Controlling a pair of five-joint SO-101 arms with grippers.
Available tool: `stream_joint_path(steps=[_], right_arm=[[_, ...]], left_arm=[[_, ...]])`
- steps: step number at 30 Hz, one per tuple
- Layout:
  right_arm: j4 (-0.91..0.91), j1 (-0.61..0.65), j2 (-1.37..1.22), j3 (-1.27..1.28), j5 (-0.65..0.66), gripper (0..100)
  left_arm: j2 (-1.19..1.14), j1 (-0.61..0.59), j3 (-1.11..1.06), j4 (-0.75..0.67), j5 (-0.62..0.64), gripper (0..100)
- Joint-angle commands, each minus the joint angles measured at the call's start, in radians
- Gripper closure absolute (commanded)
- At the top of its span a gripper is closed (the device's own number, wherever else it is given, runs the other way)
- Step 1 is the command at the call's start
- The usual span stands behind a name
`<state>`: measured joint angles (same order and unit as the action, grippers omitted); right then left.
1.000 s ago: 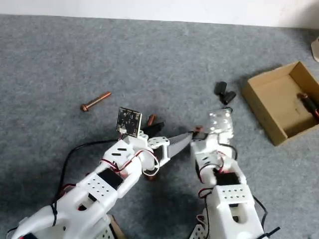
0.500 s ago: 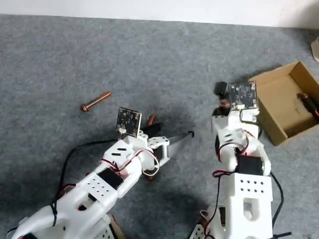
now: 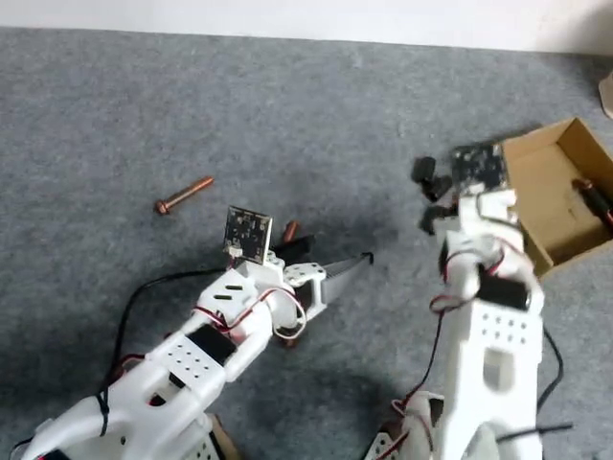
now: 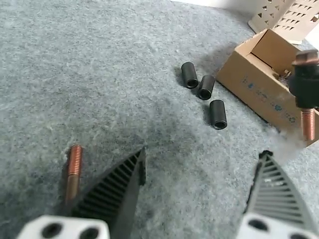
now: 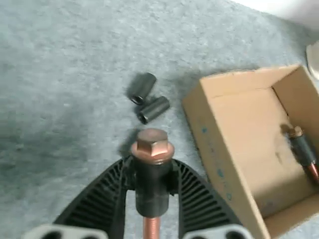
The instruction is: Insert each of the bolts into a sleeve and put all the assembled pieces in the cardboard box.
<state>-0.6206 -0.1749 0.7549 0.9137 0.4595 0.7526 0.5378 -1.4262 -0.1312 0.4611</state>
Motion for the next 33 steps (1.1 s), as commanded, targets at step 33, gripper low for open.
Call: stream_joint_path(steps=[33], right_arm=[[0.002, -0.329, -1.158, -1.145, 0.46, 99.5]], left_arm=[[-0.007, -0.002, 0.013, 0.002, 0.0, 67]])
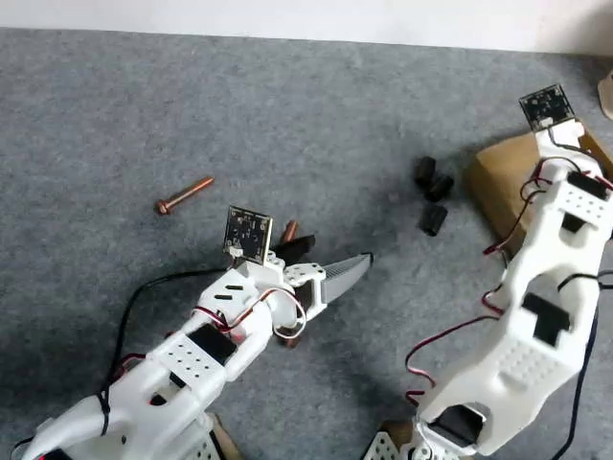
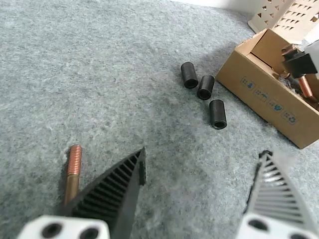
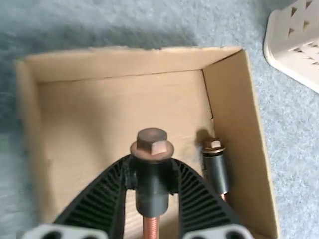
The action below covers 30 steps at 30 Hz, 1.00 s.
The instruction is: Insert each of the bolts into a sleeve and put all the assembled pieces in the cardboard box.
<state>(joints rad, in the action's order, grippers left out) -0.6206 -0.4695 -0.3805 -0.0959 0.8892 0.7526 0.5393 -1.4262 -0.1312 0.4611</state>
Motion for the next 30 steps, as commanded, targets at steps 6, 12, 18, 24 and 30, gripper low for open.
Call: stream_joint_path(steps=[6, 12, 18, 24, 30], right_arm=[[0.002, -0.087, -0.203, -0.323, 0.072, 99.5], [-0.004, -0.101, -0.346, -0.486, 0.072, 99.5], [-0.004, -0.101, -0.404, -0.515, 0.072, 99.5], [-0.004, -0.114, -0.406, -0.515, 0.072, 92.5], [-0.004, -0.125, -0.409, -0.515, 0.072, 88.2]], left_arm=[[-0.007, -0.004, 0.013, 0.002, 0.0, 67], [-0.007, -0.005, 0.013, 0.002, 0.0, 67], [-0.007, -0.015, 0.013, 0.002, 0.0, 67], [-0.007, -0.028, 0.018, 0.002, 0.0, 67], [-0.007, -0.027, 0.016, 0.002, 0.0, 67]])
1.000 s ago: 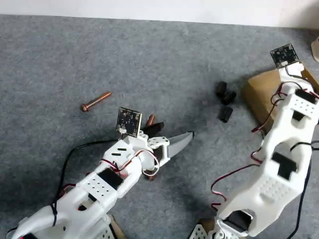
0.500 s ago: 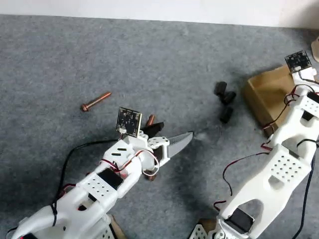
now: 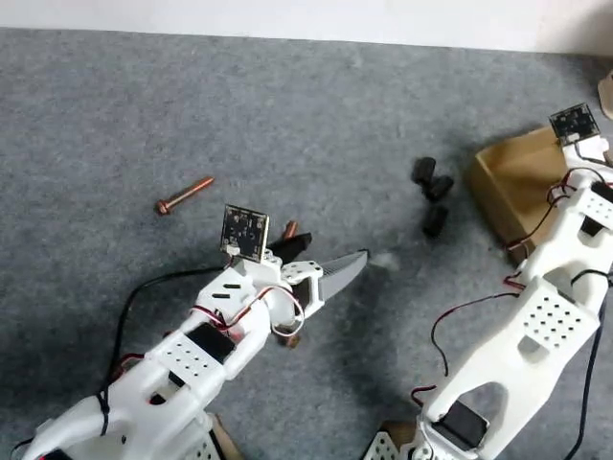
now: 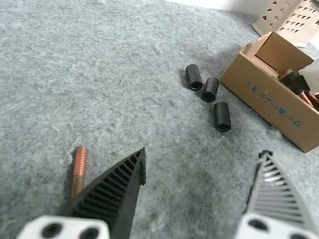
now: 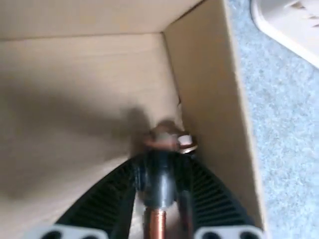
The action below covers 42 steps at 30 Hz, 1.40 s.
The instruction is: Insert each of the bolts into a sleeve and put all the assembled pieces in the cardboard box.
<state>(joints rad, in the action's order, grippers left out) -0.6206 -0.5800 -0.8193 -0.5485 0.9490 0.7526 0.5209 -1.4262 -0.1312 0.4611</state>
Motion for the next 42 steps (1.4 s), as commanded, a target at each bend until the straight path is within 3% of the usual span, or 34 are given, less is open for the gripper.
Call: stream_joint_path(steps=[1, 6, 9, 14, 27, 33, 42], right_arm=[[-0.004, -0.015, 0.031, -0.062, 0.012, 88.2], [-0.058, -0.008, 0.036, -0.064, 0.0, 88.2], [-0.127, 0.01, 0.039, -0.131, -0.084, 88.2], [-0.341, 0.053, 0.036, -0.369, -0.244, 88.2], [-0.871, 0.18, 0.03, -0.848, -0.334, 88.2], [-0.98, 0.266, 0.03, -0.875, -0.339, 88.2], [-0.989, 0.43, 0.027, -0.869, -0.534, 88.2]], left_arm=[[-0.007, -0.007, 0.016, 0.002, 0.0, 67], [-0.007, -0.007, 0.016, 0.002, 0.0, 67], [-0.007, -0.007, 0.016, 0.002, 0.0, 67], [-0.007, -0.012, 0.016, 0.003, 0.002, 67], [-0.007, -0.019, 0.021, 0.003, 0.006, 67], [-0.007, -0.105, 0.047, 0.002, 0.008, 67], [-0.005, -0.213, 0.071, -0.005, 0.008, 67]])
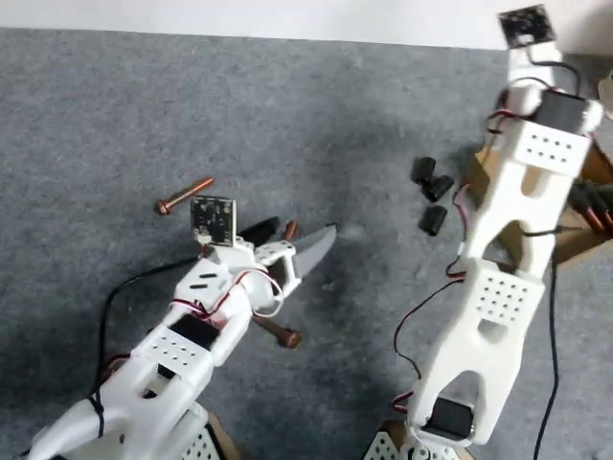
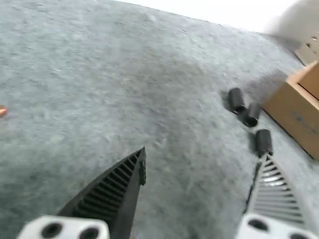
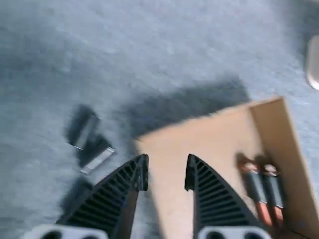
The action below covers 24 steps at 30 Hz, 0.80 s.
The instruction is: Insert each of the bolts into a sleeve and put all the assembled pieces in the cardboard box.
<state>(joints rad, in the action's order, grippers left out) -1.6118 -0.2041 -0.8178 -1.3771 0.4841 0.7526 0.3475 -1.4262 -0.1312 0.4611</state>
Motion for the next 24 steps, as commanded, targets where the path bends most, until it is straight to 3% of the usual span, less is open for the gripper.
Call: stream_joint_path(steps=[1, 8, 24], right_arm=[[0.01, 0.07, 0.025, -0.041, -0.1, 88.2], [0.088, 0.134, -0.051, -0.045, -0.272, 88.2], [0.197, 0.165, -0.288, -0.048, -0.496, 88.2]], left_arm=[[-0.005, -0.048, 0.071, -0.005, 0.008, 68], [-0.004, -0.071, 0.071, -0.006, 0.003, 79], [-0.004, -0.12, 0.081, -0.008, 0.003, 79]])
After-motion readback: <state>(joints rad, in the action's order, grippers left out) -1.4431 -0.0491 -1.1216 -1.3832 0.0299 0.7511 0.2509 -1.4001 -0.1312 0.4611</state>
